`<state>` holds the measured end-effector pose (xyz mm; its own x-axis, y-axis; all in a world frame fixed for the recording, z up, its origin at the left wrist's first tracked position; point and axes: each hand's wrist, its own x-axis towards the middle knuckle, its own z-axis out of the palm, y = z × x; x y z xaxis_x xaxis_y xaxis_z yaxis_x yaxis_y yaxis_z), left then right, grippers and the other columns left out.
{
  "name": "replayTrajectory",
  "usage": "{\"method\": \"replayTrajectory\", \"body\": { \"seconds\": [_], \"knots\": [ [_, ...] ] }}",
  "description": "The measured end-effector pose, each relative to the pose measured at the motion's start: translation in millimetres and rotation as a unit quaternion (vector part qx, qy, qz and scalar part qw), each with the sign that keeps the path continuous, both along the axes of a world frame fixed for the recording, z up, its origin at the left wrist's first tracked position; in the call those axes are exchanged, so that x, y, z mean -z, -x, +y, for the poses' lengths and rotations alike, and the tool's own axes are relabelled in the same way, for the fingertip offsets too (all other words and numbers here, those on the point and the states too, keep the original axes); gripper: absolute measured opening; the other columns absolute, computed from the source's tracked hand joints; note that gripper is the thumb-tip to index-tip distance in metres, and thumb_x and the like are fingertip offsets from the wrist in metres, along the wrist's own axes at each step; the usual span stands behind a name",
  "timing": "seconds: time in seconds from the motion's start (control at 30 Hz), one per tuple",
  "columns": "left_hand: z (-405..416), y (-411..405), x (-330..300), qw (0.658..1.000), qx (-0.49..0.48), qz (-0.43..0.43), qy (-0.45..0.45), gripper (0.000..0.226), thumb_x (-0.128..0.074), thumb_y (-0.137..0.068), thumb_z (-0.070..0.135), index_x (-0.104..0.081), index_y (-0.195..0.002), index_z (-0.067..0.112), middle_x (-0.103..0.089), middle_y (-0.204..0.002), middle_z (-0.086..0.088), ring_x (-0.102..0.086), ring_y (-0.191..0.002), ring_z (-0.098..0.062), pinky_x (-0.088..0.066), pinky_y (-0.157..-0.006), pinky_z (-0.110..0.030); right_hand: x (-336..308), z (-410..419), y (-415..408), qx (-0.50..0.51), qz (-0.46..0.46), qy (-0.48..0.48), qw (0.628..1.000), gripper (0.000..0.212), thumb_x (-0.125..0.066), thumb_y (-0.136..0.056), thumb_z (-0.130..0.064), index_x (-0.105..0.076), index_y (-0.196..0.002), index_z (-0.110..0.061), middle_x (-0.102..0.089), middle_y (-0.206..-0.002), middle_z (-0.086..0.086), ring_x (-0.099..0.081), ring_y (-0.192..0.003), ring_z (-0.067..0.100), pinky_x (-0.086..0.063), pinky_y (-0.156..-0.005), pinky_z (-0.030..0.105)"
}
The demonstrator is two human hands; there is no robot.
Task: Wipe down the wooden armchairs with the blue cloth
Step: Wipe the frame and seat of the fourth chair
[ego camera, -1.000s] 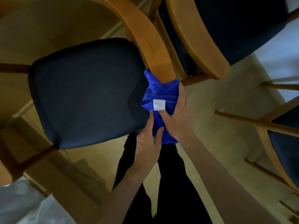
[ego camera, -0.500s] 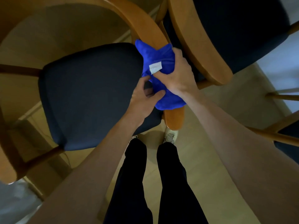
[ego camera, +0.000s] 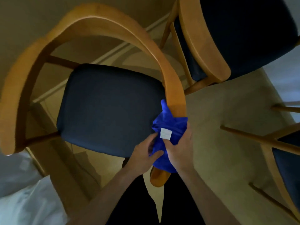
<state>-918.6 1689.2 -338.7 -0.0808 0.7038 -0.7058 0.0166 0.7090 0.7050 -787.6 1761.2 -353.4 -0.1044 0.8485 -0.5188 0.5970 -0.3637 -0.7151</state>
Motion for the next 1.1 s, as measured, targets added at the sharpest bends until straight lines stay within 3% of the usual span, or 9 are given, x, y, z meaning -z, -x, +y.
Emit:
{"method": "replayTrajectory", "body": {
  "seconds": [0.07,0.3,0.47,0.6,0.67,0.73,0.8,0.93,1.1],
  "knots": [
    [-12,-9,-1,1.0,0.008,0.018,-0.003,0.066,-0.068,-0.09,0.014,-0.036,-0.148,0.017,-0.055,-0.137,0.002,-0.054,-0.124,-0.013,-0.045,-0.104,-0.044,-1,-12,-6,0.006,-0.015,0.002,1.0,0.094,-0.062,-0.069,-0.078,-0.034,-0.142,-0.027,-0.051,-0.128,-0.009,-0.052,-0.112,0.002,-0.046,-0.085,0.014],
    [59,7,6,0.996,-0.008,0.032,-0.087,0.056,-0.067,-0.082,0.023,-0.051,-0.135,0.013,-0.064,-0.123,-0.005,-0.06,-0.115,-0.02,-0.048,-0.097,-0.049,11,73,17,-0.041,-0.006,-0.043,0.998,0.079,-0.069,-0.074,-0.068,-0.042,-0.133,-0.024,-0.055,-0.123,-0.005,-0.059,-0.108,0.009,-0.054,-0.089,0.037],
    [115,25,15,0.99,-0.069,0.043,-0.117,0.044,-0.069,-0.085,0.019,-0.056,-0.126,0.01,-0.068,-0.115,-0.004,-0.064,-0.109,-0.019,-0.052,-0.094,-0.046,15,148,55,-0.115,-0.03,-0.087,0.989,0.073,-0.068,-0.076,-0.064,-0.045,-0.131,-0.021,-0.059,-0.117,-0.007,-0.06,-0.105,0.01,-0.052,-0.085,0.027],
    [91,15,15,0.991,-0.041,0.061,-0.107,0.038,-0.066,-0.09,0.016,-0.057,-0.126,0.013,-0.068,-0.11,-0.011,-0.065,-0.104,-0.027,-0.052,-0.091,-0.049,12,111,40,-0.09,-0.08,-0.127,0.985,0.074,-0.06,-0.081,-0.068,-0.041,-0.135,-0.022,-0.054,-0.123,-0.002,-0.058,-0.106,0.015,-0.051,-0.082,0.032],
    [56,0,14,0.992,-0.011,0.077,-0.1,0.05,-0.066,-0.09,0.017,-0.051,-0.137,0.015,-0.066,-0.119,-0.005,-0.062,-0.11,-0.019,-0.05,-0.097,-0.042,9,69,18,-0.045,-0.053,-0.1,0.993,0.077,-0.061,-0.081,-0.069,-0.039,-0.139,-0.024,-0.052,-0.127,-0.002,-0.057,-0.11,0.014,-0.052,-0.087,0.036],
    [16,-17,10,0.986,0.014,0.137,-0.092,0.06,-0.067,-0.089,0.02,-0.043,-0.145,0.022,-0.064,-0.125,0.0,-0.06,-0.111,-0.01,-0.046,-0.098,-0.022,5,23,0,-0.007,-0.032,-0.068,0.997,0.078,-0.062,-0.082,-0.065,-0.036,-0.143,-0.024,-0.051,-0.132,-0.002,-0.054,-0.117,0.013,-0.05,-0.093,0.037],
    [-17,-28,4,0.982,0.018,0.161,-0.093,0.062,-0.066,-0.091,0.021,-0.039,-0.146,0.03,-0.066,-0.119,-0.003,-0.06,-0.101,-0.012,-0.041,-0.088,-0.007,2,-10,-9,0.007,-0.043,-0.055,0.998,0.081,-0.061,-0.081,-0.065,-0.032,-0.146,-0.025,-0.05,-0.133,-0.003,-0.053,-0.116,0.011,-0.048,-0.089,0.023],
    [-11,-25,5,0.985,0.0,0.126,-0.12,0.06,-0.061,-0.094,0.02,-0.034,-0.144,0.036,-0.058,-0.133,0.002,-0.056,-0.116,-0.009,-0.045,-0.101,-0.024,2,5,-5,-0.015,-0.064,-0.052,0.997,0.085,-0.054,-0.077,-0.073,-0.034,-0.142,-0.023,-0.05,-0.127,-0.004,-0.05,-0.106,0.004,-0.038,-0.074,0.009],
    [87,-1,17,0.986,-0.052,0.097,-0.122,0.054,-0.06,-0.094,0.017,-0.042,-0.144,0.014,-0.059,-0.132,-0.002,-0.056,-0.121,-0.012,-0.047,-0.103,-0.039,14,120,31,-0.137,-0.054,-0.087,0.985,0.066,-0.059,-0.085,-0.061,-0.042,-0.134,-0.021,-0.053,-0.126,0.0,-0.054,-0.106,0.012,-0.047,-0.084,0.031]
  ]
}}
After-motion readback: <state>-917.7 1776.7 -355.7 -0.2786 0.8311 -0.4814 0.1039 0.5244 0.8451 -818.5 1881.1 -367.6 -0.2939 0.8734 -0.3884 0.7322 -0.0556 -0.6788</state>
